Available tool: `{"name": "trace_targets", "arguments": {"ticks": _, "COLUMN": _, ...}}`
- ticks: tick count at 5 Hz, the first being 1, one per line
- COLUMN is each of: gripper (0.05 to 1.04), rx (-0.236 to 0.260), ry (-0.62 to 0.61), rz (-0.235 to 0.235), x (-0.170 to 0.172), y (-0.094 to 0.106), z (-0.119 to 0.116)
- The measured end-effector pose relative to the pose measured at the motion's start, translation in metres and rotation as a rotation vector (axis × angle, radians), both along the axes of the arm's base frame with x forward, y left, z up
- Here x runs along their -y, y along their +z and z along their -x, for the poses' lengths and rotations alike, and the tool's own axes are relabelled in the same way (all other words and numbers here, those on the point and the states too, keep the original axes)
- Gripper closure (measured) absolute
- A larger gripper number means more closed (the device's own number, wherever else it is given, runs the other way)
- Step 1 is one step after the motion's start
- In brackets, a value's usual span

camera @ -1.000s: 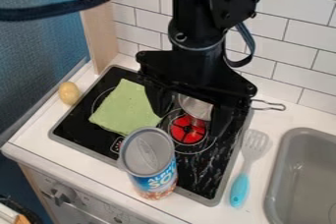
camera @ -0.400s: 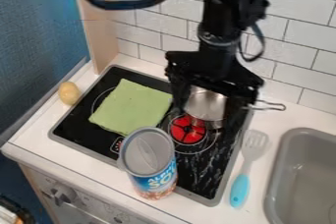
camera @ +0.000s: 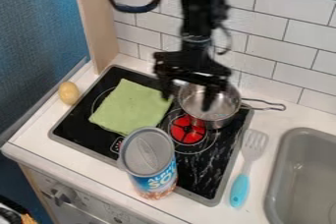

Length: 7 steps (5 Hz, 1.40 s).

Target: Move the green cloth to the bottom side of the left burner

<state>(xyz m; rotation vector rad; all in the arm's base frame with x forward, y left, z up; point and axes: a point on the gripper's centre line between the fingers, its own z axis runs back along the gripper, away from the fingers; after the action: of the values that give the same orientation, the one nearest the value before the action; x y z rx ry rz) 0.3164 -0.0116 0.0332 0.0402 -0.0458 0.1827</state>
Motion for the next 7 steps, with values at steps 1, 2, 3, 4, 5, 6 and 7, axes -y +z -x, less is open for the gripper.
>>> {"name": "trace_targets", "arguments": {"ticks": 1, "gripper": 0.084, "rx": -0.014, "ry": 0.031, "rz": 0.023, "x": -0.030, "y": -0.018, "z": -0.004}}
{"name": "trace_targets", "arguments": {"ticks": 2, "gripper": 0.084, "rx": -0.019, "ry": 0.045, "rz": 0.031, "x": -0.050, "y": -0.038, "z": -0.007}}
{"name": "trace_targets", "arguments": {"ticks": 3, "gripper": 0.084, "rx": 0.008, "ry": 0.051, "rz": 0.014, "x": -0.068, "y": -0.049, "z": -0.010}}
{"name": "trace_targets", "arguments": {"ticks": 4, "gripper": 0.084, "rx": 0.000, "ry": 0.059, "rz": 0.003, "x": -0.080, "y": -0.063, "z": -0.008}}
{"name": "trace_targets", "arguments": {"ticks": 5, "gripper": 0.083, "rx": 0.023, "ry": 0.066, "rz": -0.018, "x": -0.088, "y": -0.068, "z": -0.011}}
{"name": "trace_targets", "arguments": {"ticks": 6, "gripper": 0.083, "rx": 0.008, "ry": 0.067, "rz": -0.008, "x": -0.091, "y": -0.069, "z": -0.011}}
{"name": "trace_targets", "arguments": {"ticks": 7, "gripper": 0.083, "rx": -0.012, "ry": 0.071, "rz": 0.000, "x": -0.093, "y": -0.072, "z": -0.002}}
